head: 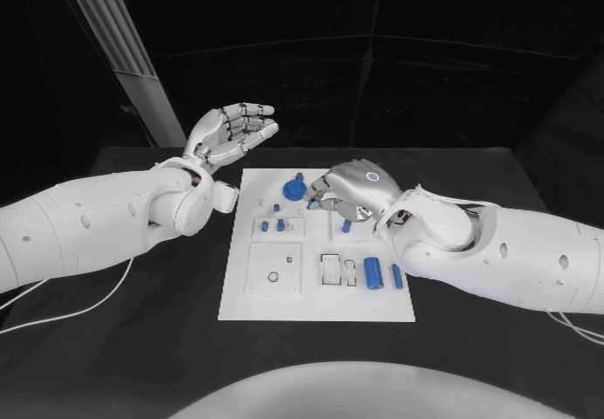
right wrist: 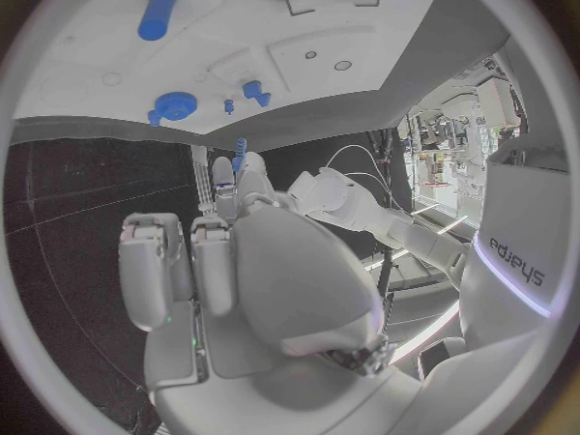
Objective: Assemble the parts on the task board
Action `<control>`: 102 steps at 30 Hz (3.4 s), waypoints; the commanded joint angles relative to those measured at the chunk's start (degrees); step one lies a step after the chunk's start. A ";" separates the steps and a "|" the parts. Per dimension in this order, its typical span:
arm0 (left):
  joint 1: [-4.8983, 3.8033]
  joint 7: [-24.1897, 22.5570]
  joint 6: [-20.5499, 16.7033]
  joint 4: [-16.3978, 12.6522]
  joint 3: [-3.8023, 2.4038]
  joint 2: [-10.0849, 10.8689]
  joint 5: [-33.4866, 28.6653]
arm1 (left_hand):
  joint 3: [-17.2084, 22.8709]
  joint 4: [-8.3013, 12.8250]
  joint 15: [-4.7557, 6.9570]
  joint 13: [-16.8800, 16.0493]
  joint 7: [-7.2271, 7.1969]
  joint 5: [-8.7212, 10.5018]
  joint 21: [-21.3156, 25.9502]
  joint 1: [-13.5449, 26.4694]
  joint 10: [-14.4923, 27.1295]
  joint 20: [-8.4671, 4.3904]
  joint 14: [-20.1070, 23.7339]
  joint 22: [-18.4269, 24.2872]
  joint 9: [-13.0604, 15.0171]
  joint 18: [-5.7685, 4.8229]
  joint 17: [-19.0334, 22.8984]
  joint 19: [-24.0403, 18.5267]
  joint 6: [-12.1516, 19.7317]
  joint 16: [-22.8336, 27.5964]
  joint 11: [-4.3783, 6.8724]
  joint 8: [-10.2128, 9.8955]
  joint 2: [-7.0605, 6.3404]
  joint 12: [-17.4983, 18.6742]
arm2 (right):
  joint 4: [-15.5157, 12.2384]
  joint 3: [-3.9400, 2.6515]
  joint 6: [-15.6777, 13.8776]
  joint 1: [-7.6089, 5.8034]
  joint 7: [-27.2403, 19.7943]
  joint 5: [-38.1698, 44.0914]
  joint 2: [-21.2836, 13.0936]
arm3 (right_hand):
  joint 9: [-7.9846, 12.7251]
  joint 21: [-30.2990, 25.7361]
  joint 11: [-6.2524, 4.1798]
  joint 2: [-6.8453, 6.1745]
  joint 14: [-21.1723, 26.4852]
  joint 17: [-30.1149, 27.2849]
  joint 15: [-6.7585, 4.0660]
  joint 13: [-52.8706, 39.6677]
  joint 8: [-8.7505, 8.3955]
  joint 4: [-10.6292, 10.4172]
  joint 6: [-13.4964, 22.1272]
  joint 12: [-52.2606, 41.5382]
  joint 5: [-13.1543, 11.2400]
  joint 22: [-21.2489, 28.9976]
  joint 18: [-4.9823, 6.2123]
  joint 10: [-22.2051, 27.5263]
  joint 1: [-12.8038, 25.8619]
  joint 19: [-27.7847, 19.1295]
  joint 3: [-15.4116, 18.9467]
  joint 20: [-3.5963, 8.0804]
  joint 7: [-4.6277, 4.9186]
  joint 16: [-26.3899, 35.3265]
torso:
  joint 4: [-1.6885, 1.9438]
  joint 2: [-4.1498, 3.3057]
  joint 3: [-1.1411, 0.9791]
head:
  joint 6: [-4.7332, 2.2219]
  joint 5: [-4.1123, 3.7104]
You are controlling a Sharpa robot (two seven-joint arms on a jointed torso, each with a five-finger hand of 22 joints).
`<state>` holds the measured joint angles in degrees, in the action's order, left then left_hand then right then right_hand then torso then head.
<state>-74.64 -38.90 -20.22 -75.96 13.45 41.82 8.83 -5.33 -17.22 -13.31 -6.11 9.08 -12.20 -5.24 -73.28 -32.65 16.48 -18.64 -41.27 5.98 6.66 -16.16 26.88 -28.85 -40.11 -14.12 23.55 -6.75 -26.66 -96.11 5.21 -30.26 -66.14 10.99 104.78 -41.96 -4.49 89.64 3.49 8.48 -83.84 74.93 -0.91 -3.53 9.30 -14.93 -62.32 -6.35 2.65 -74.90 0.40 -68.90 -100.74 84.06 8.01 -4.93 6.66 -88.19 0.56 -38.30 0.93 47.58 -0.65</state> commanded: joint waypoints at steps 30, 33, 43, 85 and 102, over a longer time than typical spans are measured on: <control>0.09 -11.99 0.74 0.78 -0.04 -0.69 -0.16 | 0.59 0.17 -0.21 0.27 7.23 -0.39 0.48 0.00 1.02 0.13 0.62 0.21 -0.04 -0.34 0.72 0.46 0.84 -0.74 0.00 0.89 1.00 -0.91 | 5.44 1.56 13.28 3.94 -6.28 9.90 8.02 | 0.28 -0.72 0.40 -0.54 -5.30 10.47 0.70 0.09 -0.72 -0.51 0.35 1.26 0.07 -14.69 -0.11 -0.05 -0.47 5.33 -0.18 -0.62 0.44 0.10 | 0.02 -0.02 -0.07 | 1.45 1.63; 0.09 -11.97 0.73 0.74 -0.04 -0.66 -0.16 | 0.59 0.17 -0.21 0.27 7.23 -0.39 0.48 0.00 1.02 0.13 0.62 0.21 -0.04 -0.34 0.72 0.46 0.84 -0.74 0.00 0.89 1.00 -0.91 | 5.79 1.64 13.32 4.24 -6.19 10.52 8.27 | 0.29 -0.74 0.40 -0.54 -5.30 10.46 0.70 0.08 -0.75 -0.51 0.37 1.30 0.07 -14.68 -0.10 -0.04 -0.49 5.32 -0.20 -0.63 0.46 0.10 | -0.04 -0.01 -0.09 | 1.58 1.82; 0.09 -11.95 0.77 0.74 -0.04 -0.72 -0.16 | 0.65 0.18 -0.22 0.32 7.24 -0.39 0.51 -0.01 1.14 0.13 0.69 0.26 -0.06 -0.35 0.89 0.46 0.97 -0.88 -0.02 1.08 1.13 -1.10 | 6.18 1.70 12.65 4.49 -5.91 11.21 8.58 | 0.31 -0.76 0.43 -0.56 -5.30 10.44 0.72 0.08 -0.82 -0.51 0.42 1.39 0.08 -14.68 -0.10 -0.04 -0.53 5.31 -0.24 -0.66 0.49 0.11 | -0.11 0.02 -0.06 | 1.61 1.80; 0.14 -11.89 0.87 0.77 -0.04 -0.58 -0.16 | 0.72 0.19 -0.24 0.40 7.26 -0.42 0.55 -0.01 1.33 0.13 0.81 0.32 -0.10 -0.38 1.15 0.43 1.17 -1.10 -0.04 1.36 1.30 -1.39 | 7.03 1.70 12.10 5.13 -6.26 11.21 9.64 | 0.39 -0.83 0.66 -0.75 -5.26 10.29 0.89 0.07 -1.13 -0.70 0.58 1.84 0.07 -14.65 -0.07 0.04 -0.43 5.27 -0.26 -0.82 0.72 0.17 | -0.09 0.04 -0.04 | 1.62 1.44; 0.14 -11.90 0.87 0.80 -0.04 -0.57 -0.16 | 0.75 0.19 -0.25 0.43 7.26 -0.43 0.58 -0.02 1.41 0.13 0.86 0.35 -0.11 -0.40 1.26 0.41 1.26 -1.19 -0.04 1.47 1.36 -1.50 | 7.16 1.70 12.82 5.37 -5.88 11.17 9.66 | 0.50 -0.88 0.96 -1.54 -5.23 10.18 1.17 0.08 -1.67 -0.96 0.94 2.54 0.05 -14.63 -0.06 0.43 -0.21 5.24 0.00 -1.09 0.98 0.20 | -0.07 0.08 -0.05 | 1.60 1.31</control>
<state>-74.43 -38.90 -19.90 -75.14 13.45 41.24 8.81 -4.86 -17.07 -13.52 -5.76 9.09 -12.43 -4.98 -73.32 -31.63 16.48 -18.02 -40.99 5.93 6.66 -14.95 26.88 -28.04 -41.01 -14.34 24.70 -5.93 -27.78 -88.87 6.94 -17.88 -60.74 5.07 115.65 -32.28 -4.04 88.92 4.10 7.45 -84.01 74.93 -0.27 -3.51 7.97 -15.59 -61.39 -4.14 2.66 -74.91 0.43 -68.68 -100.93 84.06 8.03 -5.73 7.39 -88.19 0.45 -38.24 0.90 49.20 0.68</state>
